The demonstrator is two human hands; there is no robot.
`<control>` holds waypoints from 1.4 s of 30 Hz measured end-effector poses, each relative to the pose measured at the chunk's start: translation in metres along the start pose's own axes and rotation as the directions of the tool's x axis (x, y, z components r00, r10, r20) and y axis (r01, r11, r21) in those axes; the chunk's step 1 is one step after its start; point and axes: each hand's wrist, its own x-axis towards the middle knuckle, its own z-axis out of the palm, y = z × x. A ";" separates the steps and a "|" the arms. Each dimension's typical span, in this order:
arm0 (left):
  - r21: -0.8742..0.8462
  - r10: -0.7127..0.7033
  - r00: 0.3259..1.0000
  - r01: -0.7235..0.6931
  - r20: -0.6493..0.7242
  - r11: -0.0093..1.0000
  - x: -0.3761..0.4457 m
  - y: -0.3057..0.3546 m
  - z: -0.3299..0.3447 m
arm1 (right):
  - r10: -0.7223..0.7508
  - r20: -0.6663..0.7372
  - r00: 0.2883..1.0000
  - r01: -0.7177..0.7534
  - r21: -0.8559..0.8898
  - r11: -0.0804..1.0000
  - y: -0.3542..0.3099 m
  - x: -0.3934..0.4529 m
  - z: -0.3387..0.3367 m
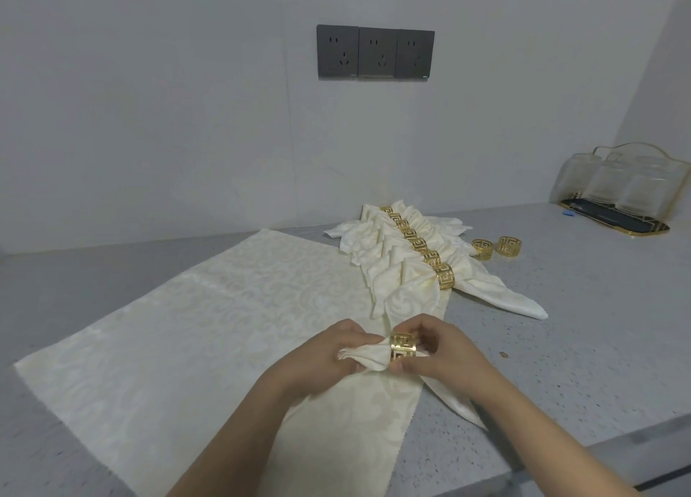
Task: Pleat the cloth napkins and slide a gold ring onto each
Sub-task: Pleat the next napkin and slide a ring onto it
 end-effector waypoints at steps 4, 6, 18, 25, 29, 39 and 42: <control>-0.012 -0.008 0.996 0.007 -0.087 1.000 0.002 0.001 0.005 | 0.003 0.051 0.999 -0.003 0.008 1.000 -0.004 -0.002 0.010; -0.069 -0.050 0.974 0.036 -0.223 0.997 0.003 0.002 0.007 | 0.024 0.009 1.000 -0.024 0.039 0.999 -0.006 0.000 0.012; 0.108 0.021 0.950 0.014 -0.312 0.994 0.006 0.000 0.016 | 0.047 -0.026 0.999 -0.040 0.215 0.976 0.005 0.001 0.015; 0.326 0.168 0.915 -0.043 -0.367 0.945 0.002 -0.004 0.013 | 0.113 -0.165 0.980 -0.070 0.244 0.967 0.014 0.007 0.017; 0.468 0.210 0.902 -0.010 -0.378 0.884 -0.002 -0.004 0.007 | 0.133 -0.241 0.961 -0.071 0.252 0.965 0.014 0.009 0.020; 0.406 -0.111 0.934 0.252 -0.339 0.879 -0.036 -0.010 -0.010 | -0.284 -0.273 0.919 0.148 -0.429 0.891 0.006 0.000 0.022; 0.359 -0.066 0.923 0.212 -0.378 0.909 -0.043 -0.014 -0.013 | -0.356 0.007 0.934 0.309 -0.517 0.798 -0.008 0.009 0.024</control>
